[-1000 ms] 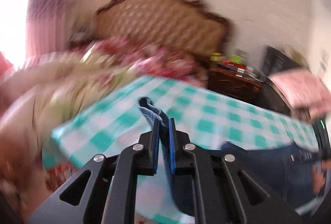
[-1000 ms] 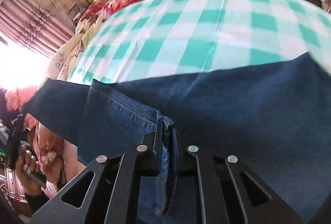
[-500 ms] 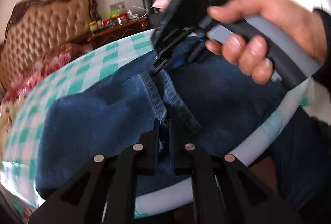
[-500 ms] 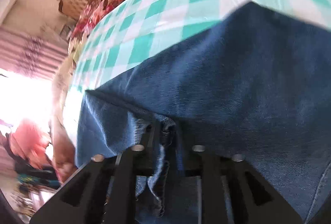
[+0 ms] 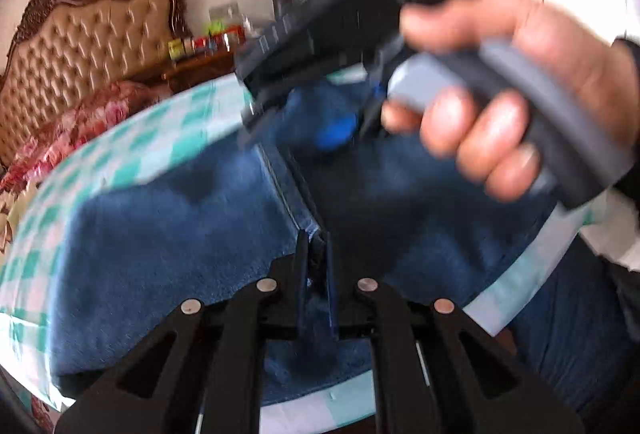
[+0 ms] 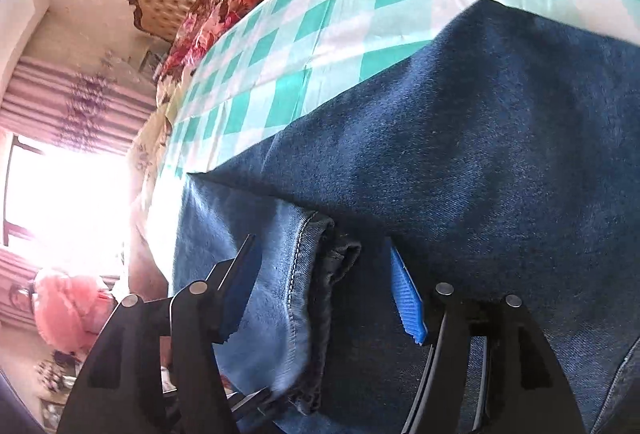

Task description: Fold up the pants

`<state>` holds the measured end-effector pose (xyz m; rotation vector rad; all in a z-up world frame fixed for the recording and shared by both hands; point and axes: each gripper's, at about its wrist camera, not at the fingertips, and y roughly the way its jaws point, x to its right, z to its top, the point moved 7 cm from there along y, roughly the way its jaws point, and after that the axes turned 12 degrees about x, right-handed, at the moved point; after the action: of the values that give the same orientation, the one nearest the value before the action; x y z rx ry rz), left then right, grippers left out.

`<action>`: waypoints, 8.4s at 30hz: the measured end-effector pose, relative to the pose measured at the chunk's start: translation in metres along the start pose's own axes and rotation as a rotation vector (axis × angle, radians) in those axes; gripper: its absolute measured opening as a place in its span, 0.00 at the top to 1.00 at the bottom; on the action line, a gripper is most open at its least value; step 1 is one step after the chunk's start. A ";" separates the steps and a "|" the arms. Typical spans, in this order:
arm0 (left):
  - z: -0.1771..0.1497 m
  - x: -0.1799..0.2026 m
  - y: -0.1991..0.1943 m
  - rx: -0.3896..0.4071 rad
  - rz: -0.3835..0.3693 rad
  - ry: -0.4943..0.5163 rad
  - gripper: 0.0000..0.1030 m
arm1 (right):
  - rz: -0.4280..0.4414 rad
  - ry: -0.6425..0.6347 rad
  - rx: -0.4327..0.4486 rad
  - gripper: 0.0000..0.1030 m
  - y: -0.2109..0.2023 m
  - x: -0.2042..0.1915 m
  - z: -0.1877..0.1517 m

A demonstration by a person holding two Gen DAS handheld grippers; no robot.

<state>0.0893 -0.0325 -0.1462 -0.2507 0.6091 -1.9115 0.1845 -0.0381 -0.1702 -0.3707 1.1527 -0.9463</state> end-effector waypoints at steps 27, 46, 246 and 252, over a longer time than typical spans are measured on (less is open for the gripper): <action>-0.024 0.011 -0.001 -0.068 0.136 0.424 0.92 | -0.156 -0.225 0.014 0.89 0.013 -0.029 0.003; 0.030 0.066 0.001 0.097 0.012 0.338 1.00 | -0.322 -0.267 0.058 0.72 -0.028 0.017 0.015; -0.124 -0.230 -0.096 -0.016 0.172 -0.753 0.86 | -0.315 -0.570 0.068 0.54 0.066 -0.163 -0.036; -0.091 -0.216 -0.111 0.039 0.229 -0.630 0.89 | -0.240 -0.530 -0.118 0.34 0.124 -0.220 -0.037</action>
<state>0.0505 0.2242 -0.1434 -0.6934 0.1647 -1.5062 0.1865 0.2147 -0.1369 -0.8168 0.6865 -0.9130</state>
